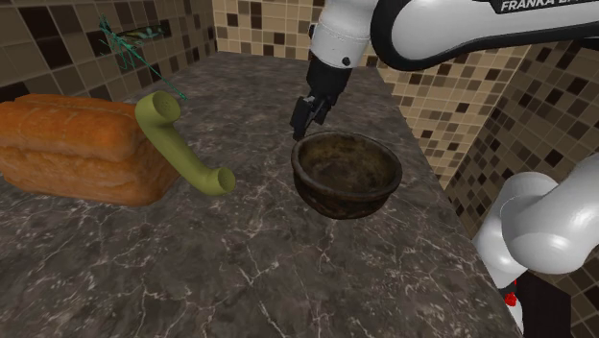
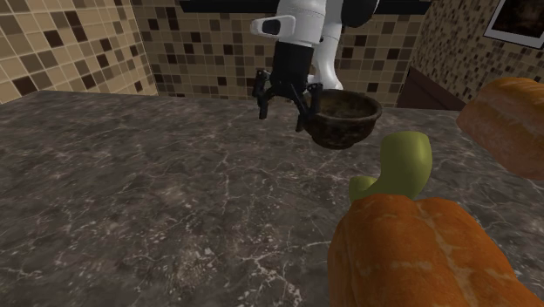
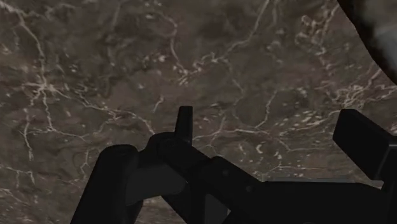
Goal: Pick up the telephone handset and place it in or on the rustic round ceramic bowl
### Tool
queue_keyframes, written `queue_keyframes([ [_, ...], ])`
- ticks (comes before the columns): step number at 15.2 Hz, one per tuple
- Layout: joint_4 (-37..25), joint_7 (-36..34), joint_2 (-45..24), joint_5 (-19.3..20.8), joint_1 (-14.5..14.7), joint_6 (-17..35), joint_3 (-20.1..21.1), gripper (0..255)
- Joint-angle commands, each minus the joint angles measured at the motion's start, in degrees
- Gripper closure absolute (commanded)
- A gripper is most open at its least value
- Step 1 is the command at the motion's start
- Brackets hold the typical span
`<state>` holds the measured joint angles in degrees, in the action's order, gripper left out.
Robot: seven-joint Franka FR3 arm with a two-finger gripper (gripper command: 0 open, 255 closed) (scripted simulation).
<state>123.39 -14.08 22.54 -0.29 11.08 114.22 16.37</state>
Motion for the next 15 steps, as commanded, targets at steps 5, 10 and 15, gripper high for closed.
queue_keyframes([
  [5,-6.41,-2.60,-7.00,2.80,1.62,5.51,4.98,0],
  [10,-12.36,-5.24,-12.77,6.93,2.90,8.86,9.07,0],
  [15,-19.04,-8.48,-19.01,12.90,4.65,11.13,12.96,0],
])
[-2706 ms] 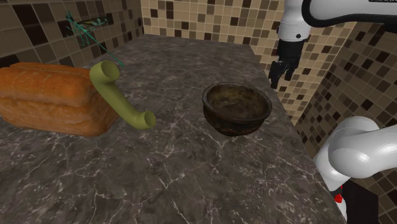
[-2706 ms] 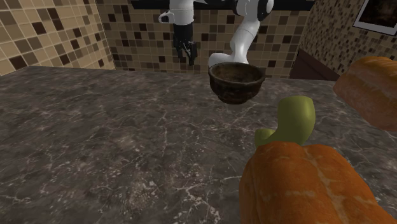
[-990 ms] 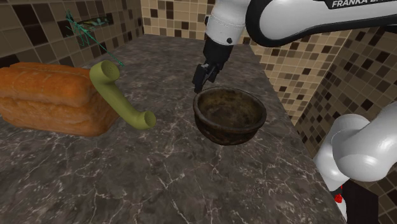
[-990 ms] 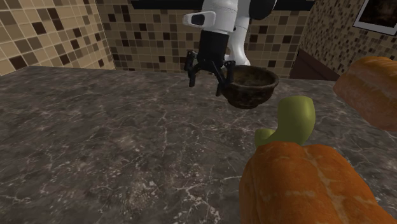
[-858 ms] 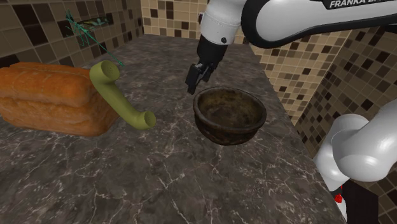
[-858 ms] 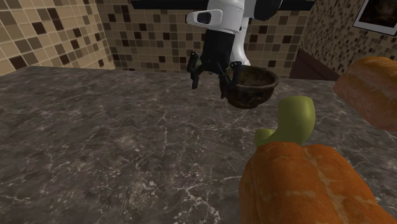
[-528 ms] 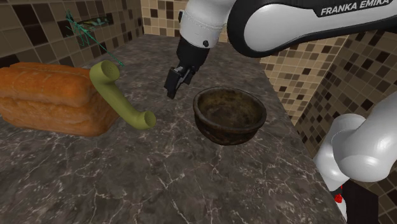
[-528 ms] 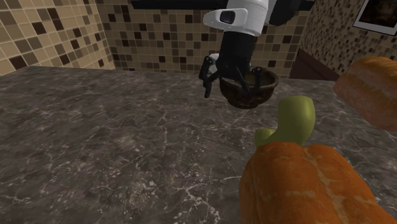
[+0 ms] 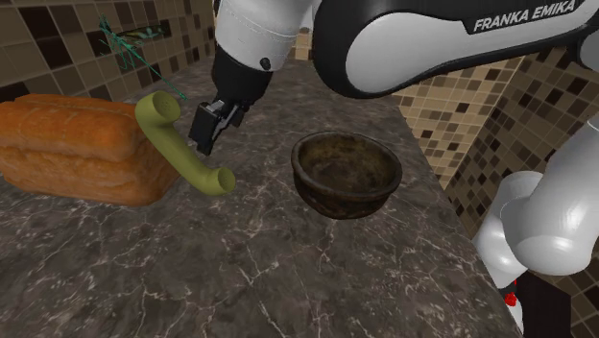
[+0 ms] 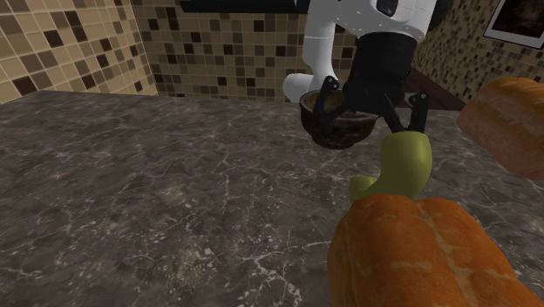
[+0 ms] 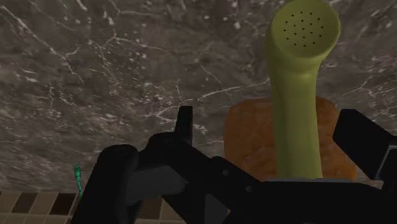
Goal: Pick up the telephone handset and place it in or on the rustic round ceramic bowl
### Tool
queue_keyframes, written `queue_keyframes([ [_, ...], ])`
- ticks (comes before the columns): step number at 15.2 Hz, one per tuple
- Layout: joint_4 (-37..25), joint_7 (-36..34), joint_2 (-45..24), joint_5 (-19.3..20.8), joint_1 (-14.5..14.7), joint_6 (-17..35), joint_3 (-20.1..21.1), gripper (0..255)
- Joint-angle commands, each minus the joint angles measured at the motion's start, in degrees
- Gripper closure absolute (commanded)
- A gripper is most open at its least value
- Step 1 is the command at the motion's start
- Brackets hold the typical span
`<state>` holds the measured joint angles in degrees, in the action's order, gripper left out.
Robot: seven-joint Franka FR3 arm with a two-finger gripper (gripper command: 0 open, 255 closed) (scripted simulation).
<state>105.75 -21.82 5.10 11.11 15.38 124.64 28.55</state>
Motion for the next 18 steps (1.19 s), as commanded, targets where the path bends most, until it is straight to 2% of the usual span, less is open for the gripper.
queue_keyframes([
  [1,-2.83,-1.44,-2.89,2.92,0.80,1.02,1.52,0],
  [3,-5.19,-2.57,-5.03,5.30,1.67,1.39,2.59,0],
  [10,-4.34,-4.31,-8.54,8.17,1.75,5.01,2.36,0],
  [18,-4.30,-4.45,-8.85,8.42,1.76,5.28,2.32,0],
])
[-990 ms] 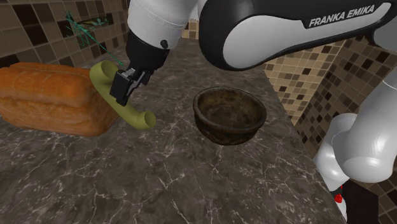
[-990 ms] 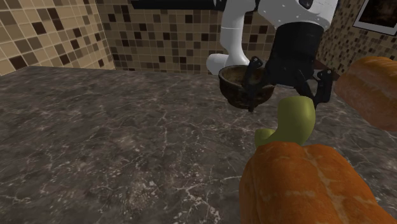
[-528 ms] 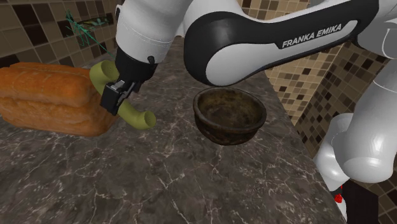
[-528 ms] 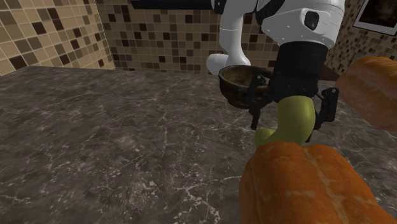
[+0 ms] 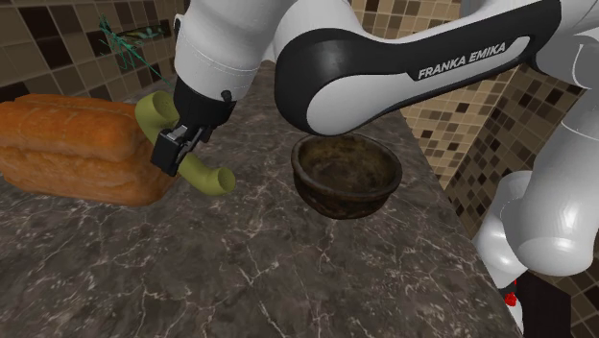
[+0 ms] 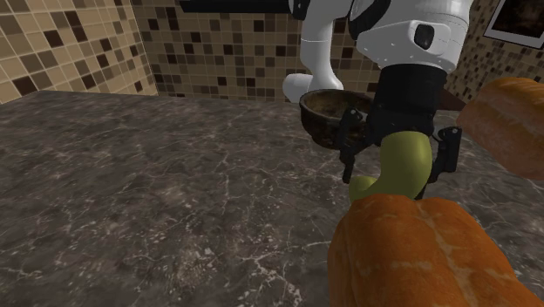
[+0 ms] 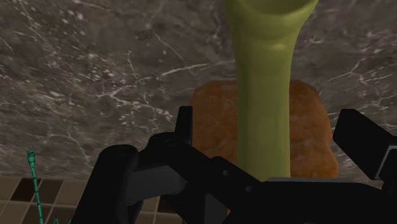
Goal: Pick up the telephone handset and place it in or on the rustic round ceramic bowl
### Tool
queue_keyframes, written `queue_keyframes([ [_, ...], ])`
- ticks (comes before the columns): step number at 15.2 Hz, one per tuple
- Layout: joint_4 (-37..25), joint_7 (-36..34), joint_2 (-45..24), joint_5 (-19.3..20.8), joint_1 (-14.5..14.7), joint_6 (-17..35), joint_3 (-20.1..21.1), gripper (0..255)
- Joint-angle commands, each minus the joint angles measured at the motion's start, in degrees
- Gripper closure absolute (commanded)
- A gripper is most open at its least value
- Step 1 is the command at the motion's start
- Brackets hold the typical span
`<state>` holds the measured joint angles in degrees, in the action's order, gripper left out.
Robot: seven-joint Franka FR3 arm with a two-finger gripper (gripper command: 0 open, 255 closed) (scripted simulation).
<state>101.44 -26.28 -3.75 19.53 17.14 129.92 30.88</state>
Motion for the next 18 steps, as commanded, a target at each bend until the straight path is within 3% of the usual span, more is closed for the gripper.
queue_keyframes([
  [1,0.00,0.00,0.00,0.00,0.00,0.00,0.00,255],
  [10,0.01,-0.01,0.00,0.01,0.00,0.01,0.00,255],
  [18,-6.06,1.86,-0.03,-1.19,0.22,-5.86,0.29,255],
])
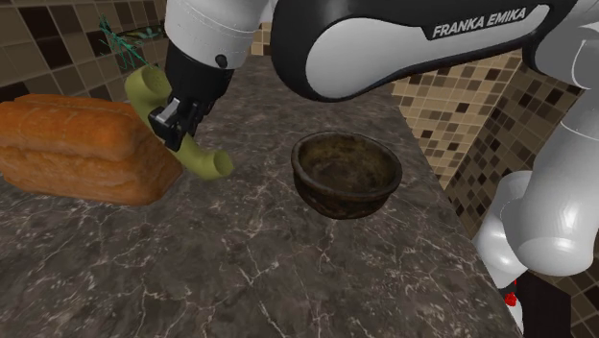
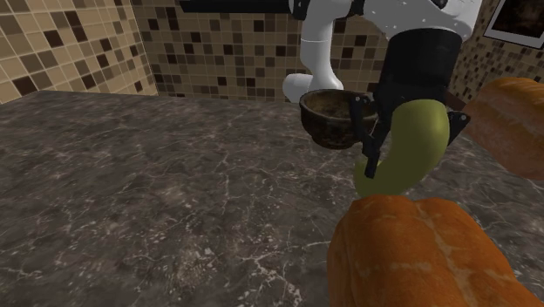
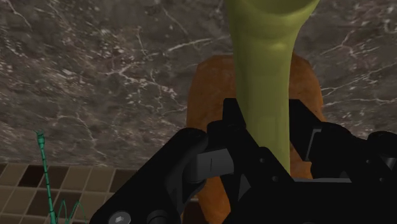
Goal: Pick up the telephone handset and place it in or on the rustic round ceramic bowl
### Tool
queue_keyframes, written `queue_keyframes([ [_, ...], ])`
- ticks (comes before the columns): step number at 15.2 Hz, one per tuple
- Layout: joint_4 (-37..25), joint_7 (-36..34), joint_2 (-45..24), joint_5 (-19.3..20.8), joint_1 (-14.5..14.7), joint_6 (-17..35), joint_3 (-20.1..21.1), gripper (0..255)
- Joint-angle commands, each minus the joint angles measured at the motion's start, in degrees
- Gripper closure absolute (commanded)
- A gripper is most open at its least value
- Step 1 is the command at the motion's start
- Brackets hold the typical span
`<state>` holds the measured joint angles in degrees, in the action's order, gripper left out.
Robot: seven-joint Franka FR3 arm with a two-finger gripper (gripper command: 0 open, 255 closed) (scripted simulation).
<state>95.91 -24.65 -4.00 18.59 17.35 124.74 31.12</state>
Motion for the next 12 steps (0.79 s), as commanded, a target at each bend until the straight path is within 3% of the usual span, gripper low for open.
queue_keyframes([
  [1,-1.36,0.43,0.15,-0.33,0.05,-1.44,0.08,255],
  [12,-12.00,2.07,-1.82,-0.14,0.96,-10.37,0.62,255],
])
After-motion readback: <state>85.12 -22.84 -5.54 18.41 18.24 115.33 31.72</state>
